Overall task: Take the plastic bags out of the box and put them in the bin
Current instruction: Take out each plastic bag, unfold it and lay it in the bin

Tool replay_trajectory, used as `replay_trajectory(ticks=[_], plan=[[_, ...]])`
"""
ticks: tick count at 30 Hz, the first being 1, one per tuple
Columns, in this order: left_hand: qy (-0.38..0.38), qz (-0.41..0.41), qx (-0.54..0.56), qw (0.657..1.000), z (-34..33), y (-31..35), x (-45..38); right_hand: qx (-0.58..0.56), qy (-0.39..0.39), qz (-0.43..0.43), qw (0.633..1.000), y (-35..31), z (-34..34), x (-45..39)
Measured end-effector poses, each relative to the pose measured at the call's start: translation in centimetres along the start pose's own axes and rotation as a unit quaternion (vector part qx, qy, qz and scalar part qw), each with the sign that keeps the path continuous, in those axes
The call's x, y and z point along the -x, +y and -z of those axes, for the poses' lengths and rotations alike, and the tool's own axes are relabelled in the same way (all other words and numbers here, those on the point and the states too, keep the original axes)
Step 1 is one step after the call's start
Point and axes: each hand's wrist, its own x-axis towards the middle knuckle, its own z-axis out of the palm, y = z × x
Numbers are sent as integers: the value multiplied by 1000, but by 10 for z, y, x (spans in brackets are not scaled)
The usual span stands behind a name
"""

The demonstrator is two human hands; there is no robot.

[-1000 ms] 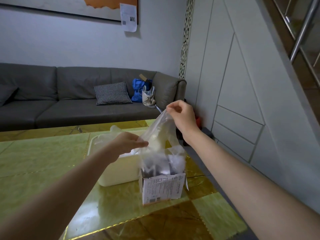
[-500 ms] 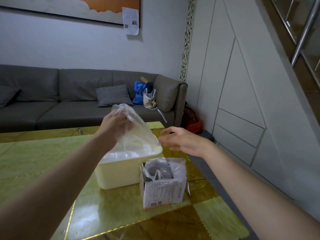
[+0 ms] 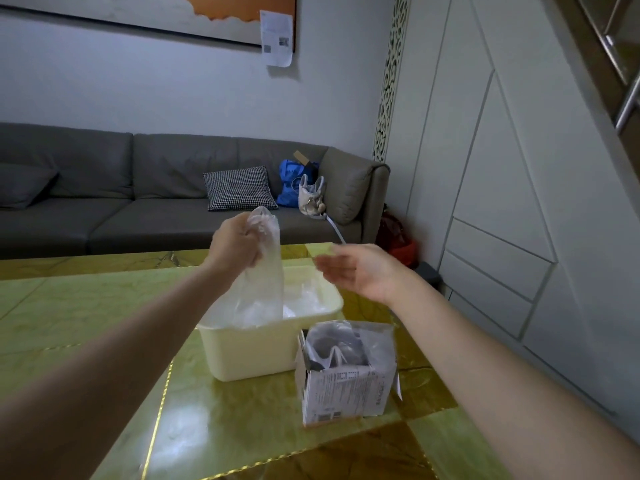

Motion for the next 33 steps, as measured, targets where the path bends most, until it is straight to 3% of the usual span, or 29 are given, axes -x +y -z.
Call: replay_trajectory(ticks=[3, 6, 8, 10, 14, 17, 19, 22, 24, 27, 30, 32, 33], plan=[[-2, 30, 44, 999, 3, -10, -10, 53, 7, -13, 999, 1, -10, -18], [-85, 67, 130, 986, 3, -7, -9, 143, -98, -33, 984, 15, -32, -26], [-133, 54, 129, 981, 5, -7, -10, 128, -166, -31, 977, 22, -45, -33], [-128, 38, 106, 985, 8, -10, -12, 98, -180, -29, 978, 24, -49, -36], [-42, 22, 37, 998, 14, -26, -23, 84, -121, -38, 988, 22, -38, -45], [-40, 48, 31, 998, 13, -39, -25, 33, -40, -36, 998, 17, -24, -52], [-33, 65, 46, 996, 9, -45, -23, 24, -52, -50, 997, 17, -16, -53], [12, 86, 80, 993, 6, -53, -29, 112, -87, -76, 987, 21, -19, -51], [25, 106, 77, 991, 8, -61, -34, 113, -27, -64, 991, 22, -24, -59], [36, 130, -16, 991, 17, -78, -45, 145, 69, -41, 986, 22, -25, -79], [89, 121, -212, 966, 35, -93, -59, 286, 70, -56, 954, 26, -23, -92], [84, 30, -315, 945, 41, -94, -62, 345, 57, -68, 934, 30, -22, -101], [42, -34, -327, 944, 40, -90, -62, 381, 51, -66, 921, 33, -22, -105]])
